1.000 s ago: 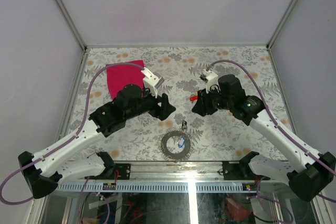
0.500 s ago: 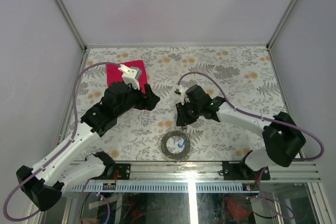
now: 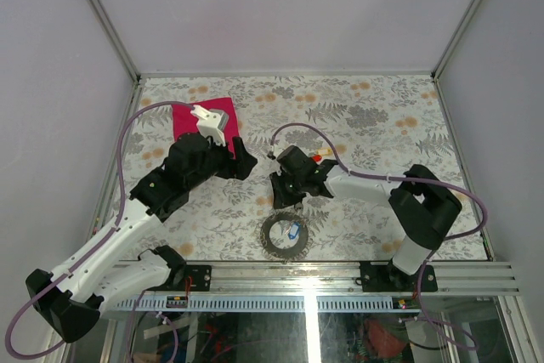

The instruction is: Put the keys on the keyring

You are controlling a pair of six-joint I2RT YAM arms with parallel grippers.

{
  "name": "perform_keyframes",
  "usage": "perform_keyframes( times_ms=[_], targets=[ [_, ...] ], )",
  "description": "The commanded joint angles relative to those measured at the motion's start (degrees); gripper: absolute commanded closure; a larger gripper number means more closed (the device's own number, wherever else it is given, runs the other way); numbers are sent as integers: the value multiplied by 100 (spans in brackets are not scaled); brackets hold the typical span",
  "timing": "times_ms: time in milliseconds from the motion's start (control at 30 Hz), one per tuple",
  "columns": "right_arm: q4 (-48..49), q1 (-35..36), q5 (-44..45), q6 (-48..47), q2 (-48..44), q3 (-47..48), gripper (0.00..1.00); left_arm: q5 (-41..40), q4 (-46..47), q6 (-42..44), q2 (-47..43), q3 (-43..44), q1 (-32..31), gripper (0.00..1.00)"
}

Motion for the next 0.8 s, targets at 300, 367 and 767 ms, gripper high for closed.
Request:
perform_keyframes(
  times_ms=[300,367,767],
  targets=[
    [140,121,155,87,548,473,71,-62,-11,138,-39,171,35,28],
    [97,122,160,68,591,498,71,-57,-6,138,-27,172,37,28],
    [55,165,31,77,701,497,69,-15,7,123,-4,152,37,28]
  ],
)
